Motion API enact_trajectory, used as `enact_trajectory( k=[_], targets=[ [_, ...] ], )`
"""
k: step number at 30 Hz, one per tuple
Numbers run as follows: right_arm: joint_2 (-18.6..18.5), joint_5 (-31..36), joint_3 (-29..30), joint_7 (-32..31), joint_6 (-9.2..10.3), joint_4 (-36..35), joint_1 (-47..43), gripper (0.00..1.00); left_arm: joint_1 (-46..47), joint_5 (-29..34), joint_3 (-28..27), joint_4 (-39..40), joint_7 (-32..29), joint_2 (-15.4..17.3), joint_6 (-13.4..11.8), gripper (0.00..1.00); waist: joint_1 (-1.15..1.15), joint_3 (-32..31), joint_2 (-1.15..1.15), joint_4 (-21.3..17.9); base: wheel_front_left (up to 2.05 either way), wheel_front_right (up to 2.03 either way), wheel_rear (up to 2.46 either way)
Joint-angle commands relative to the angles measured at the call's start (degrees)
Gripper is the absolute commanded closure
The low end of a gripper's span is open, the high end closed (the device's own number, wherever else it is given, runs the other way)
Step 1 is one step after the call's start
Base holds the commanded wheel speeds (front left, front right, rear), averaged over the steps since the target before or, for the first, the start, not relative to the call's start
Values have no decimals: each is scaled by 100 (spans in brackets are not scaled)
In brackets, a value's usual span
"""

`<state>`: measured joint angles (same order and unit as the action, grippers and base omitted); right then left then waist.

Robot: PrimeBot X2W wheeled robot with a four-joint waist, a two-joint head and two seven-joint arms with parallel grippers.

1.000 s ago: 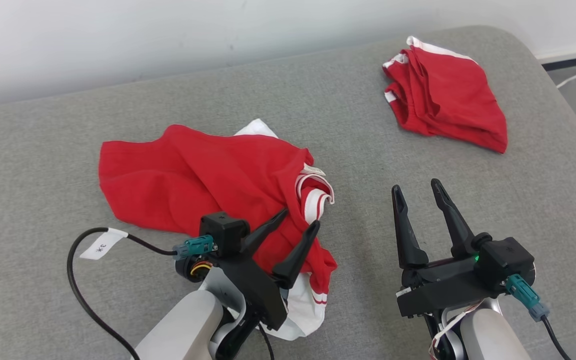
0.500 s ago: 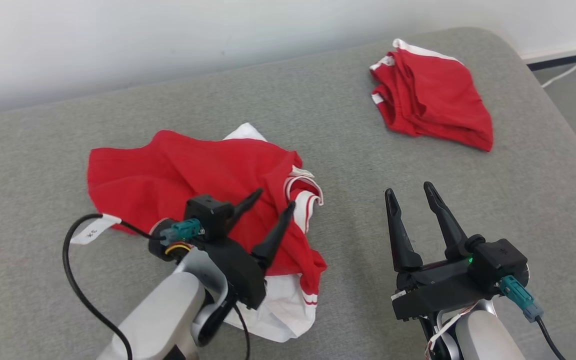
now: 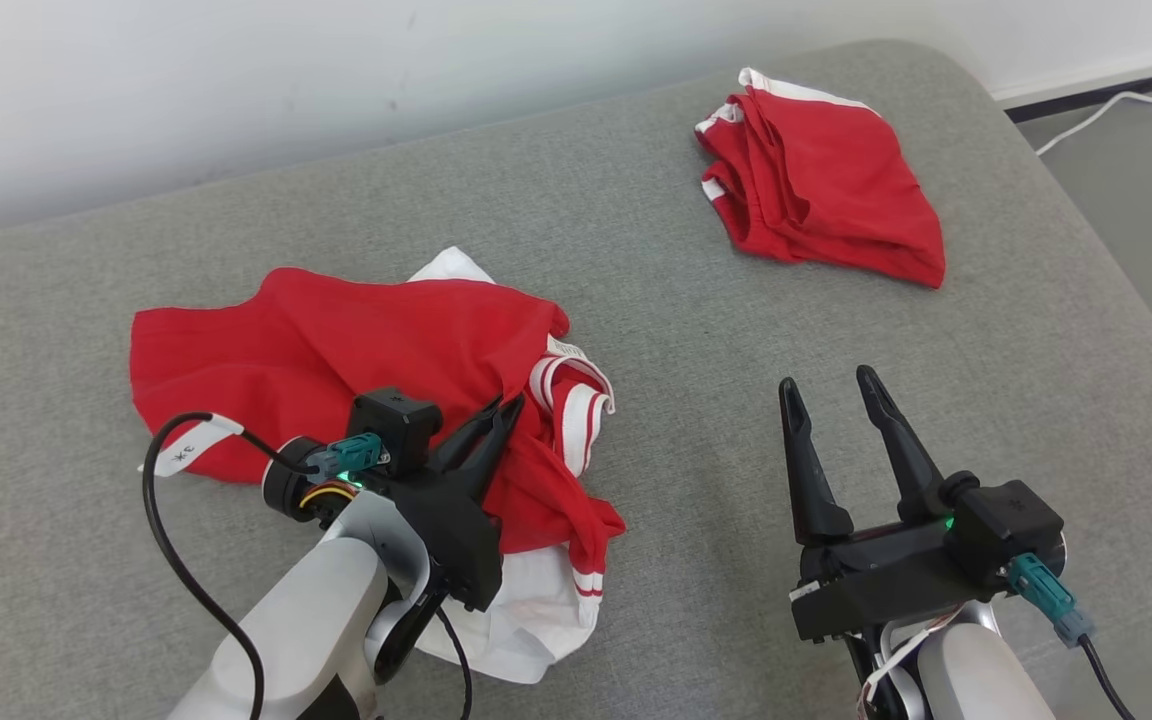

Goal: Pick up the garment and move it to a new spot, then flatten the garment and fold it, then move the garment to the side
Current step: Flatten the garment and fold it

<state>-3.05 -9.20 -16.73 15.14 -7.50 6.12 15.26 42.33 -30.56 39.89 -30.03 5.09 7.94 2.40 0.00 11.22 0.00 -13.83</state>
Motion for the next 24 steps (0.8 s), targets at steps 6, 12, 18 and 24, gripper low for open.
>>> enact_trajectory(
  k=[6, 12, 18, 24],
  targets=[
    [9, 36, 48, 12, 1, -2, -143, 0, -14, -69, 14, 17, 247, -51, 1, 100, 0, -120, 0, 245, 0, 0, 0],
    [-19, 47, 96, 12, 1, 29, -253, 0, -282, -189, -212, 339, 490, 63, -210, 100, 0, -338, 0, 621, 0, 0, 0],
    [-56, 26, 136, 12, 1, 67, -382, 0, -880, -346, -499, 984, 660, 347, -565, 100, 0, -543, 0, 1020, 0, 0, 0],
    [-85, 23, 181, 12, 1, 81, -465, 0, -1785, -551, -813, 1738, 786, 572, -1001, 100, 0, -629, 0, 1366, 0, 0, 0]
  ],
)
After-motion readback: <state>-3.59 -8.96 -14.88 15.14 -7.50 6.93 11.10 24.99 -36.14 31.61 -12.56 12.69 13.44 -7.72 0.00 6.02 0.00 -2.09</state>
